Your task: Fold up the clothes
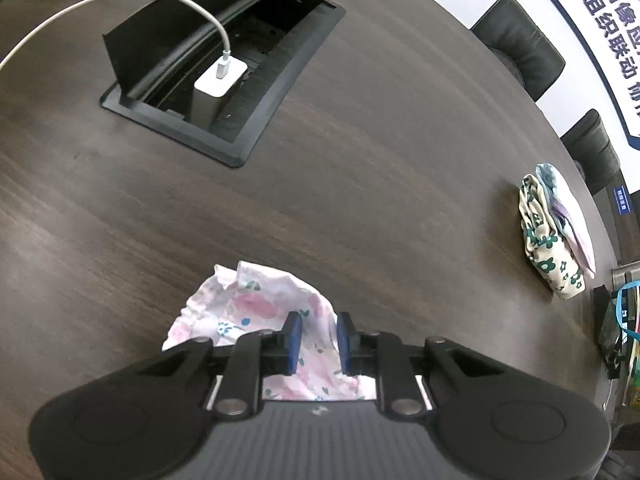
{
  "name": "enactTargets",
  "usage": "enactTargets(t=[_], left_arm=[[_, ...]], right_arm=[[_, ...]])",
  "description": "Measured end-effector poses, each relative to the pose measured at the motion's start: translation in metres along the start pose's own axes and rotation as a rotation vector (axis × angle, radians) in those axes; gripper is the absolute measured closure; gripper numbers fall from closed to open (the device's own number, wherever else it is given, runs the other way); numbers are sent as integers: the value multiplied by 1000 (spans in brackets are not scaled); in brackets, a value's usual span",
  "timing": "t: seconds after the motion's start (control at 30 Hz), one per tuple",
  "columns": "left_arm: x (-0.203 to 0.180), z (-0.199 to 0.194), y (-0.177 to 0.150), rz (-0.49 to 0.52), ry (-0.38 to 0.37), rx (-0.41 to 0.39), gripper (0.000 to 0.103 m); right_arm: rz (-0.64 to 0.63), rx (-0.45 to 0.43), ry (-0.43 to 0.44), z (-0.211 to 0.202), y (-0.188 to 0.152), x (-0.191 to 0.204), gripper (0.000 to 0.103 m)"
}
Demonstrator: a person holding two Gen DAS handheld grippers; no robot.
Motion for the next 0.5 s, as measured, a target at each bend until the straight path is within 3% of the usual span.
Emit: enactTargets(t=[0.1, 0.13, 0.23, 0.37, 0.5], left_arm=[[7, 3, 7, -19, -17, -17, 90], [9, 5, 7, -18, -25, -17, 99], [16, 6, 3, -24, -50, -29, 103], [19, -3, -7, -5, -65, -59, 103], [15, -35, -26, 53, -134, -132, 103]], right_arm=[[43, -28, -16, 4, 1, -1, 68], [54, -42, -26, 4, 1, -1, 72], [31, -75, -52, 10, -1, 2, 99], [-19, -150, -69, 7, -10, 6, 102], [-70, -232, -5, -27, -29, 6, 102]])
Point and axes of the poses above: each gripper's, at about its wrist camera, not at the fingertips, and z roughly the way its jaws point, x to its left, y to its top, the point moved 1 cm from there along z, roughly the way its jaws point, and after that the axes turned 15 degrees about -y, right-handed, at the moved point
